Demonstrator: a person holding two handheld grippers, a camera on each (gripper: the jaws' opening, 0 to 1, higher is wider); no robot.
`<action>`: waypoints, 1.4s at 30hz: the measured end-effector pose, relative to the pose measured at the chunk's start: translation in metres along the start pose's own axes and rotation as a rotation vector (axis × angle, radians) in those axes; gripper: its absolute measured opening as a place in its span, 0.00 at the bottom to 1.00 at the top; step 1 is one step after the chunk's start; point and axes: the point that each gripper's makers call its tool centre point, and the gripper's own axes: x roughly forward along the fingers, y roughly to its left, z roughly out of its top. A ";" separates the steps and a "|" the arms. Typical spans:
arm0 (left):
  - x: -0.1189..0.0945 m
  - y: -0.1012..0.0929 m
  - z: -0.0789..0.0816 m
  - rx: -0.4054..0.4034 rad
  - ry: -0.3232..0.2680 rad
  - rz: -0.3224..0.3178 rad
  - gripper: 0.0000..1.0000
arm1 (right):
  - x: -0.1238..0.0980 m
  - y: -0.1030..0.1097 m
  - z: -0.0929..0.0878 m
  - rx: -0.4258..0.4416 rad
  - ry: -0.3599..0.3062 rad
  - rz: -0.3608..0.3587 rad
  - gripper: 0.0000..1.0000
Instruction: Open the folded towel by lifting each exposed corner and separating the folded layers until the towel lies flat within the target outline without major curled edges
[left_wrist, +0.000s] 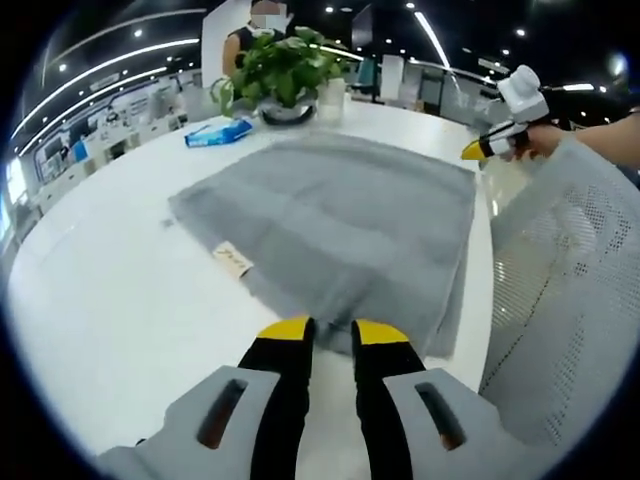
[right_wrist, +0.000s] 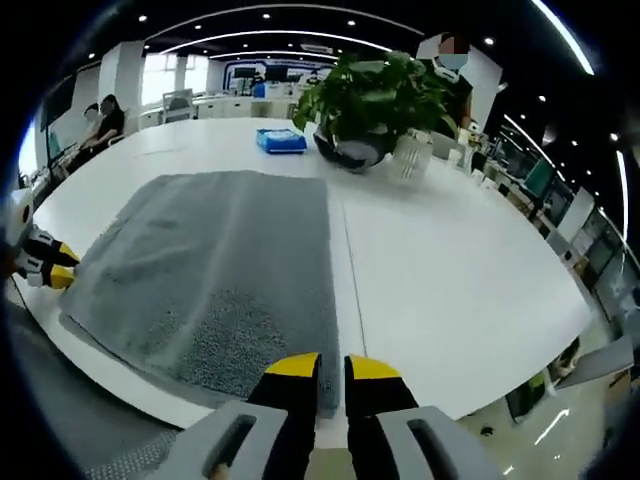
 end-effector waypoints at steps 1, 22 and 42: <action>0.000 0.001 0.000 0.001 0.002 0.002 0.15 | 0.002 0.003 0.004 -0.001 -0.008 0.016 0.08; -0.013 0.032 -0.008 -0.073 0.009 0.109 0.16 | 0.045 0.074 -0.004 -0.079 0.191 0.306 0.11; -0.032 0.069 -0.022 -0.118 0.050 0.153 0.15 | 0.052 0.119 0.015 -0.155 0.217 0.365 0.09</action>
